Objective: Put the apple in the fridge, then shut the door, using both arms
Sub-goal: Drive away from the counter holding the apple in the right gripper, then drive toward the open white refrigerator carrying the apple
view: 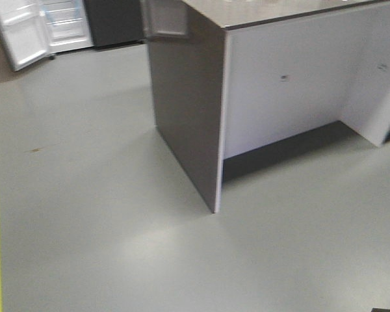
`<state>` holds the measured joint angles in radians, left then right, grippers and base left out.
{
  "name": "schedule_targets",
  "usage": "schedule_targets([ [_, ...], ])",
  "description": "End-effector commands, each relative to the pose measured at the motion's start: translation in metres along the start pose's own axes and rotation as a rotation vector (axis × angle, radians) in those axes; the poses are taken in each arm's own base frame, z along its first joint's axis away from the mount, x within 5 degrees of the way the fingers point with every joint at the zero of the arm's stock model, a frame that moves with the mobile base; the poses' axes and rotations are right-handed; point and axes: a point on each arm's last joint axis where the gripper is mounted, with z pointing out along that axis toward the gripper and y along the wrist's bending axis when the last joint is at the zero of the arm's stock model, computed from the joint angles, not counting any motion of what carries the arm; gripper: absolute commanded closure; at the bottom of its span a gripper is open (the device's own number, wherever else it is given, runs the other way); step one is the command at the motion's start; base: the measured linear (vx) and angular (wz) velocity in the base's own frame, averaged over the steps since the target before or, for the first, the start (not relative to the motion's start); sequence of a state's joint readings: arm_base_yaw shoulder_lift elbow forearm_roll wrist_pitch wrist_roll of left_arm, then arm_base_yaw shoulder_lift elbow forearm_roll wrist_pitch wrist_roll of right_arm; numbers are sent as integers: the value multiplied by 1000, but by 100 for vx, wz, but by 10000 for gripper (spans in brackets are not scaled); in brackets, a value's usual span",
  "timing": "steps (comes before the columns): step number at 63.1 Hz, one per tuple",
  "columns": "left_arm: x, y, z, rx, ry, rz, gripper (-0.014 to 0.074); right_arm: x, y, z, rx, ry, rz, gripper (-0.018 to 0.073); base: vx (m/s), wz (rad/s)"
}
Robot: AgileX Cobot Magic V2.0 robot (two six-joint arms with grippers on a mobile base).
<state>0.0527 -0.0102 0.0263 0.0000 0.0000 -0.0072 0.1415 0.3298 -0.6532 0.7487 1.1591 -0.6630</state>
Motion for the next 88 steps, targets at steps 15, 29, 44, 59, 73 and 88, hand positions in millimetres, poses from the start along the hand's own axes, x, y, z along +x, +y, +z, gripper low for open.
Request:
schedule_targets([
  [15,-1,0,-1,4,-71,-10,603,-12,1,-3,-6,-77,9,190,-1,53],
  [29,-1,0,-1,4,-71,-10,603,-12,1,-3,-6,-77,9,190,0,41],
  [44,-1,0,-1,4,-71,-10,603,-12,1,-3,-6,-77,9,190,2,30],
  [59,-1,0,-1,4,-71,-10,603,-12,1,-3,-6,-77,9,190,4,22],
  [73,-1,0,-1,4,-71,-10,603,-12,1,-3,-6,-77,9,190,6,23],
  [88,-1,0,-1,4,-71,-10,603,-12,1,-3,-6,-77,9,190,7,22],
])
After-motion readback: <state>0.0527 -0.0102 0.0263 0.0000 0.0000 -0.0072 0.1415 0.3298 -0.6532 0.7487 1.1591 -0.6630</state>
